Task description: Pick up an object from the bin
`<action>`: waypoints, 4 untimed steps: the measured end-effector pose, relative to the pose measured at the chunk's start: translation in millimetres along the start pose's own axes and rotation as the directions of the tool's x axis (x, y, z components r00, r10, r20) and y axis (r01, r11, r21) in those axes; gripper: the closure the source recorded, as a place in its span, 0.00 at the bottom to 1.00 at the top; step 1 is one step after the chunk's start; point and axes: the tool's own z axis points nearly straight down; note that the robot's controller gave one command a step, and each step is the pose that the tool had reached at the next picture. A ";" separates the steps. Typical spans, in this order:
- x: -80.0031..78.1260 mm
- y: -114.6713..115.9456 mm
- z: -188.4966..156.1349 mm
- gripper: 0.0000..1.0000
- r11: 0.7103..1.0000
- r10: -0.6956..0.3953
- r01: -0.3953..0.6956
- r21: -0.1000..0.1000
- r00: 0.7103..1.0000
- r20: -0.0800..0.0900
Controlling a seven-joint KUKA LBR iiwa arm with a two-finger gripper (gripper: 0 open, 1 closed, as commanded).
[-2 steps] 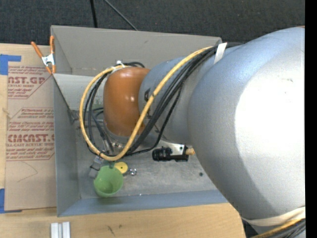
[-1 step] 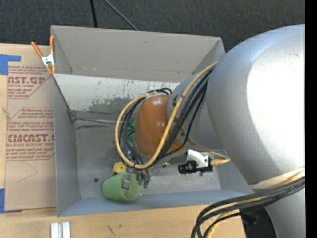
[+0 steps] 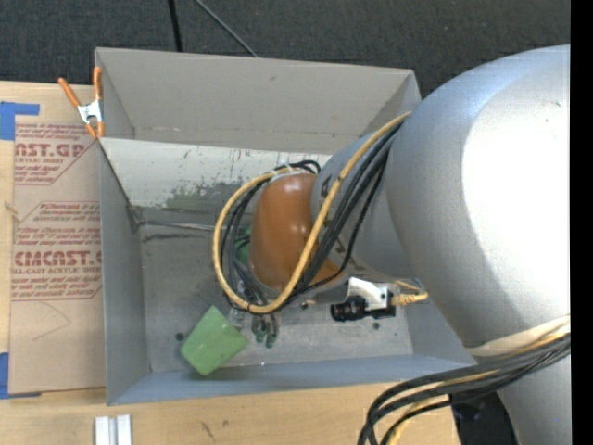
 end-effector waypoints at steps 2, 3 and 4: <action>17.1 50.0 12.6 0.00 0.996 -0.085 0.085 0.001 0.996 -0.004; 29.4 84.1 11.6 0.00 0.988 -0.155 0.155 0.000 0.988 0.001; 31.2 83.8 12.6 1.00 0.988 -0.155 0.155 0.000 0.988 -0.004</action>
Offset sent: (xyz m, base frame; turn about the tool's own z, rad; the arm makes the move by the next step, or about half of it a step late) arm 0.0000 0.0000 0.0000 0.0000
